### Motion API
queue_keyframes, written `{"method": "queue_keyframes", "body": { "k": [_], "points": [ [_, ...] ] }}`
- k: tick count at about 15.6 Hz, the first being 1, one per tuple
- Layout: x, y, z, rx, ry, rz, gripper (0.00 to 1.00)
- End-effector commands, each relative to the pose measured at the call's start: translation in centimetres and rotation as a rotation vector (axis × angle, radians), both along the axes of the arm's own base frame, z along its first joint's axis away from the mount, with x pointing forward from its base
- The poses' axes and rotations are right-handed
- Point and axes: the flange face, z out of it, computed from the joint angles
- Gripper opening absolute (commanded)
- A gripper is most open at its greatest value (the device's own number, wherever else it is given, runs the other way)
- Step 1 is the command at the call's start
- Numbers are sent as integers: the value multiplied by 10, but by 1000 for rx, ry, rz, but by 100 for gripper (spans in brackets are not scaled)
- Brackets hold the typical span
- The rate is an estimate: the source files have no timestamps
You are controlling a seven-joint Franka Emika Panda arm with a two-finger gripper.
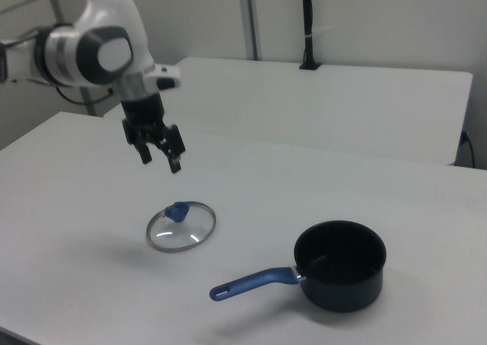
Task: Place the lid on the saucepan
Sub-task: 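Move the gripper down over the blue knob of the glass lid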
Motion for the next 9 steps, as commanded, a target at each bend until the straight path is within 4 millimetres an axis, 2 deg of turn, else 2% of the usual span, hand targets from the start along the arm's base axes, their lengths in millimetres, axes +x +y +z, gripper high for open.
{"method": "queue_keyframes", "body": {
  "k": [1,6,9],
  "points": [
    [16,9,-54,12,42,17,100],
    [34,16,-105,30,3,-97,100],
    [35,17,-114,88,-34,-132,100]
  ]
}}
